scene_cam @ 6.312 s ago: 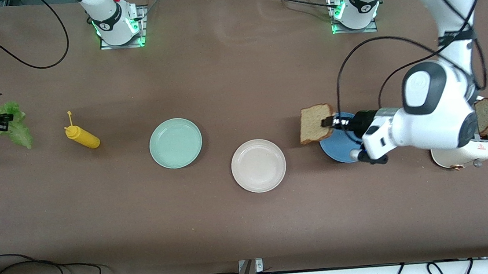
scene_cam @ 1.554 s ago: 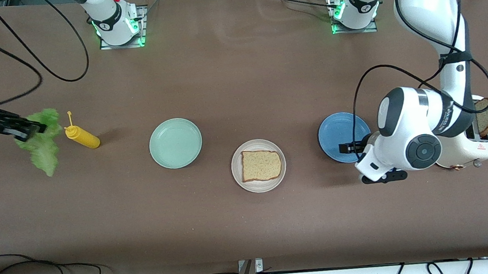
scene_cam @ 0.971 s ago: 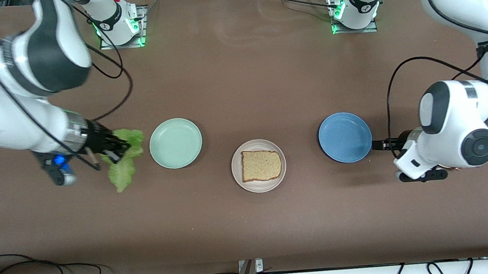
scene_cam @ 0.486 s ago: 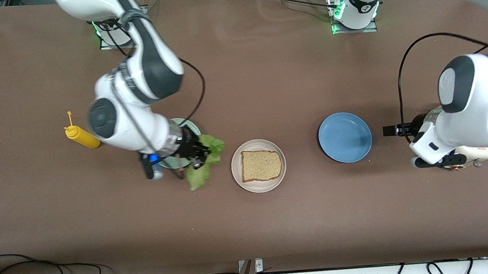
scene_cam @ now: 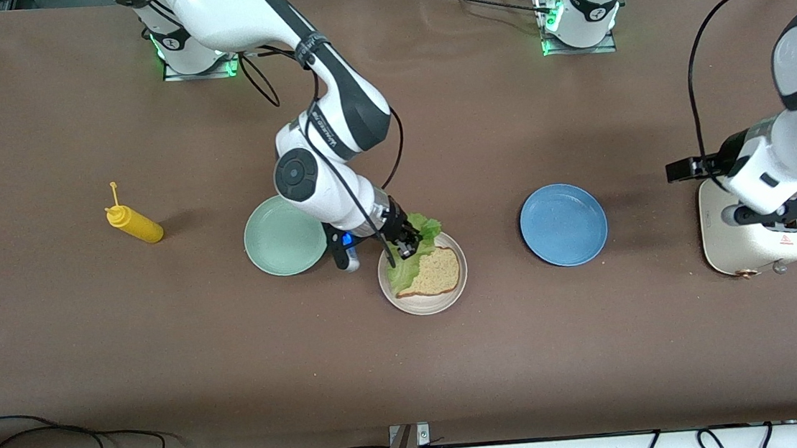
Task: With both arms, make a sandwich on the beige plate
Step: 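Lower the lettuce onto the bread and open the right gripper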
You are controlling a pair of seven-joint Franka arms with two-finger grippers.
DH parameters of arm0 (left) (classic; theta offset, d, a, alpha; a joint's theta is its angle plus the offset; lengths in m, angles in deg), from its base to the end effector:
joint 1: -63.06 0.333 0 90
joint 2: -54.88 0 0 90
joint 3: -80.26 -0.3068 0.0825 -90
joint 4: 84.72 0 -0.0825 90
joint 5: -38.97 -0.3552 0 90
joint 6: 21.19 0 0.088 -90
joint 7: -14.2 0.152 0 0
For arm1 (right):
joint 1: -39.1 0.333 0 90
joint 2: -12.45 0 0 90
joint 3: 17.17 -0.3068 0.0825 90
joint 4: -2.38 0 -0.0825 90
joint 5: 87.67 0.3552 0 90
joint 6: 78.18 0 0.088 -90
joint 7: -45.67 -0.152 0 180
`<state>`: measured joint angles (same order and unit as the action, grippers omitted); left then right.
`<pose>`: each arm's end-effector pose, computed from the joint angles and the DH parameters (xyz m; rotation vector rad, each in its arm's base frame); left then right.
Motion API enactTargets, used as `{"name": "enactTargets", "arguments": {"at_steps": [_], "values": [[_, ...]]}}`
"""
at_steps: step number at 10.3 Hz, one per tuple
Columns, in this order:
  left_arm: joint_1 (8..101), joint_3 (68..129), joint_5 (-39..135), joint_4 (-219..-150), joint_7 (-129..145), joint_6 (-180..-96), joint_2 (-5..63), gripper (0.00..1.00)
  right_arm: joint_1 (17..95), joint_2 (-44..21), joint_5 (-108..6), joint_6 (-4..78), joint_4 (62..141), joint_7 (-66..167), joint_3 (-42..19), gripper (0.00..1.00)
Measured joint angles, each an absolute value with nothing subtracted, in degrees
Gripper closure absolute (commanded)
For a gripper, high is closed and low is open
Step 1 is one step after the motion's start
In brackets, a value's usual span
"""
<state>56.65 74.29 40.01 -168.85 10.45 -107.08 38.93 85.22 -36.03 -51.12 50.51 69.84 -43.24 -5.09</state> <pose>0.5756 -0.0131 0.4562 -3.0971 -0.0902 0.3824 0.5844 0.4951 0.2790 -2.2430 1.5535 0.3244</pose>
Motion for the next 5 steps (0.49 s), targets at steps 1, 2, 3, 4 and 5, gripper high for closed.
{"name": "enactTargets", "arguments": {"at_steps": [1, 2, 3, 4, 5], "values": [[56.78, 74.29, 40.0, -168.98, 10.45, -105.74, 40.35, 0.0, 85.23, -37.1, -51.13, 51.67, 69.86, -43.24, -5.63, 1.0], [56.8, 74.29, 40.0, -168.93, 10.45, -104.23, 41.6, 0.0, 85.23, -38.14, -51.36, 52.11, 69.85, -43.23, -5.75, 1.0], [56.8, 74.32, 40.0, -168.78, 10.45, -102.84, 42.73, 0.0, 85.21, -39.05, -51.46, 52.93, 69.85, -43.19, -5.75, 1.0], [56.8, 74.32, 40.0, -168.3, 10.45, -101.52, 43.59, 0.0, 85.23, -39.81, -51.49, 54.47, 69.84, -43.18, -5.76, 1.0], [56.8, 74.34, 39.99, -167.52, 10.45, -100.58, 44.07, 0.0, 85.28, -40.43, -51.49, 56.03, 69.83, -43.18, -5.87, 1.0]]}}
